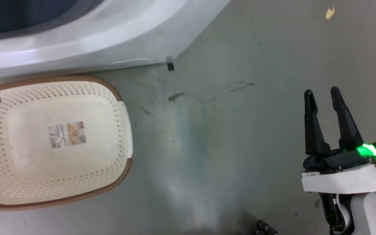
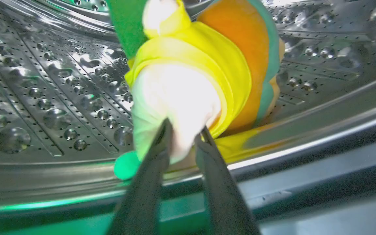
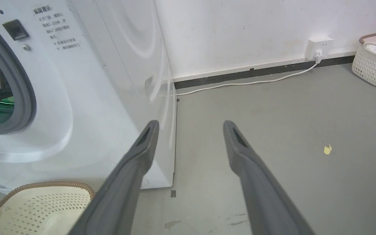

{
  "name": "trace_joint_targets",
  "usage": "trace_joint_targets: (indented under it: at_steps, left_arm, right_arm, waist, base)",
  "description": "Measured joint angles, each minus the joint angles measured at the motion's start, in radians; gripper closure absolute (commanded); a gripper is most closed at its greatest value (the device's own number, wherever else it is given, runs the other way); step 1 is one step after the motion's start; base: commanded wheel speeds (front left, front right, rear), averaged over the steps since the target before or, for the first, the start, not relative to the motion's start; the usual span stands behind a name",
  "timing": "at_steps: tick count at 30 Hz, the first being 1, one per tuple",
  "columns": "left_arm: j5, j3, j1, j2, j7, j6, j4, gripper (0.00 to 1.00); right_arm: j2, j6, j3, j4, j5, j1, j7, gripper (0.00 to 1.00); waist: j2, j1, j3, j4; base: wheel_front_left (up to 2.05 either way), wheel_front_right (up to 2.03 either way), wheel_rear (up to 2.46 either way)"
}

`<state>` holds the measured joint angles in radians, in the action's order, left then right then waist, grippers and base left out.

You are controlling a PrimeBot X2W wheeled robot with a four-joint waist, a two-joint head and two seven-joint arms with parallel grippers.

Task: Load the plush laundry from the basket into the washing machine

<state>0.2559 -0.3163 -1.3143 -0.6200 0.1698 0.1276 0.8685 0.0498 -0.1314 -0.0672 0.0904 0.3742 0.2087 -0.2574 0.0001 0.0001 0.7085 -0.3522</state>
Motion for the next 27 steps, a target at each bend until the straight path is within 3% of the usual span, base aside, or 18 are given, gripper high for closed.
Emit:
trace_joint_targets:
  at_steps: [7,8,13,16,21,22,25,26,27]
  left_arm:
    - [0.090,-0.024,0.115,0.083,-0.172,0.000,0.055,0.00]
    - [0.119,-0.032,0.161,0.119,-0.228,0.000,0.063,0.00]
    - [0.200,-0.049,0.305,0.192,-0.362,0.000,0.058,0.00]
    - [0.230,-0.054,0.365,0.214,-0.397,0.000,0.031,0.00]
    - [0.265,-0.009,0.550,0.239,-0.425,-0.012,-0.113,0.00]
    - [0.265,0.036,0.647,0.254,-0.426,-0.041,-0.229,0.00]
    - [0.241,0.079,0.816,0.282,-0.427,-0.075,-0.405,0.00]
    - [0.241,0.079,0.816,0.282,-0.427,-0.075,-0.405,0.00]
    - [0.209,0.096,0.931,0.301,-0.427,-0.106,-0.506,0.00]
  right_arm:
    - [0.000,0.000,0.058,-0.020,-0.078,0.000,0.000,0.00]
    - [0.000,0.000,0.088,-0.025,-0.098,-0.003,0.000,0.00]
    - [0.000,0.000,0.131,-0.038,-0.167,-0.040,0.000,0.00]
    - [0.000,0.000,0.142,-0.043,-0.192,-0.060,0.000,0.00]
    - [0.000,0.000,0.153,-0.055,-0.242,-0.133,0.000,0.00]
    - [0.000,0.000,0.155,-0.057,-0.251,-0.162,0.000,0.00]
    - [0.000,0.000,0.156,-0.057,-0.254,-0.201,0.000,0.00]
    - [0.000,0.000,0.156,-0.057,-0.254,-0.201,0.000,0.00]
    - [0.000,0.000,0.150,-0.057,-0.257,-0.221,0.000,0.00]
  waist:
    - [0.0000,0.0000,-0.107,0.034]
    - [0.0000,-0.0001,-0.152,0.047]
    - [0.0000,-0.0003,-0.286,0.084]
    - [0.0000,-0.0004,-0.344,0.102]
    - [0.0000,-0.0005,-0.489,0.152]
    - [0.0000,-0.0006,-0.542,0.175]
    - [0.0000,-0.0006,-0.613,0.209]
    - [0.0000,-0.0006,-0.613,0.209]
    - [0.0000,-0.0005,-0.651,0.234]
  base:
    - [0.00,0.00,0.00]
    - [0.00,0.00,0.00]
    - [0.00,0.00,0.00]
    - [0.00,0.00,0.00]
    - [0.00,0.00,0.00]
    - [0.00,0.00,0.00]
    - [0.00,0.00,0.00]
    - [0.00,0.00,0.00]
    - [0.00,0.00,0.00]
